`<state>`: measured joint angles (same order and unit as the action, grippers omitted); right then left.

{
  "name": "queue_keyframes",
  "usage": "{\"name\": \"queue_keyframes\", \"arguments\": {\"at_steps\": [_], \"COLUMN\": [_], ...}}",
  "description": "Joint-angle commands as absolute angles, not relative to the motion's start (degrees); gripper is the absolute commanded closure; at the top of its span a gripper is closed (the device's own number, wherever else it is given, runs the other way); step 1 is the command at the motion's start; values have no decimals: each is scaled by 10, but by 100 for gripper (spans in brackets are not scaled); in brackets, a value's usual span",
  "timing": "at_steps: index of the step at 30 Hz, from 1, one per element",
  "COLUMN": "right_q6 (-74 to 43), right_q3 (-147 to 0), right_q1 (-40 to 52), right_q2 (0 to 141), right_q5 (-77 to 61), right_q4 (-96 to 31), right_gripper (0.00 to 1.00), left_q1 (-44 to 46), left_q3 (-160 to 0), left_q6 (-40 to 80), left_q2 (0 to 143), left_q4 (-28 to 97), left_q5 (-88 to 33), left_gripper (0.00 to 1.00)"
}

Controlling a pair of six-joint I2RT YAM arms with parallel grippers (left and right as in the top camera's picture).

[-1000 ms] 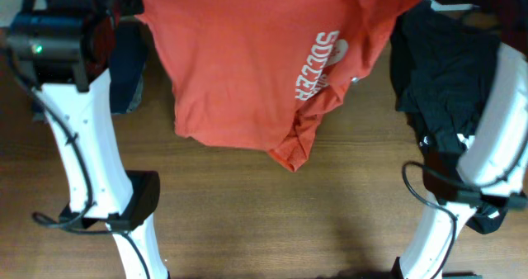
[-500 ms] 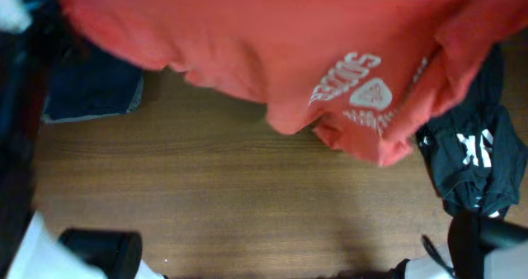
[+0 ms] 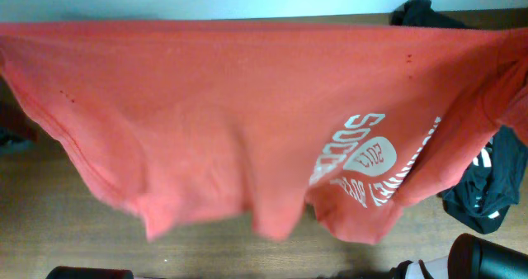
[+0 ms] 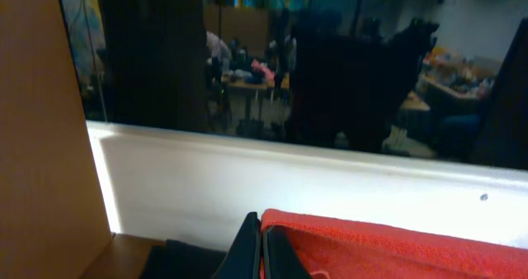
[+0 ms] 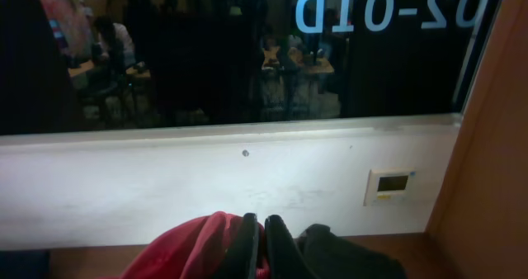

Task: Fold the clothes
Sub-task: 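Lift the t-shirt high with both grippers and shake it out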

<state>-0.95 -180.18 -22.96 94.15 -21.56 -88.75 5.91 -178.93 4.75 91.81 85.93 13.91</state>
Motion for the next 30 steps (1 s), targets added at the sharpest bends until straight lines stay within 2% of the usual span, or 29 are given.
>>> {"name": "queue_keyframes", "arguments": {"at_steps": [1,15,30], "right_q6": [-4,83,99], "right_q3": [-1799,-1799,-1799], "right_q1": [-246,-244,-245], "right_q2": [970,1084,1039], "right_q5": [-163,-270,-293], "right_q4": [-887,-878,-883], "right_gripper": [96,96,96], "left_q1": [47,47,47], "left_q3": [-1764,-1686,-1686], "left_q6": [43,43,43], "left_q2": [948,1022,970], "left_q4": [851,809,831], "left_q5": [200,269,269], "left_gripper": [100,99,100]}}
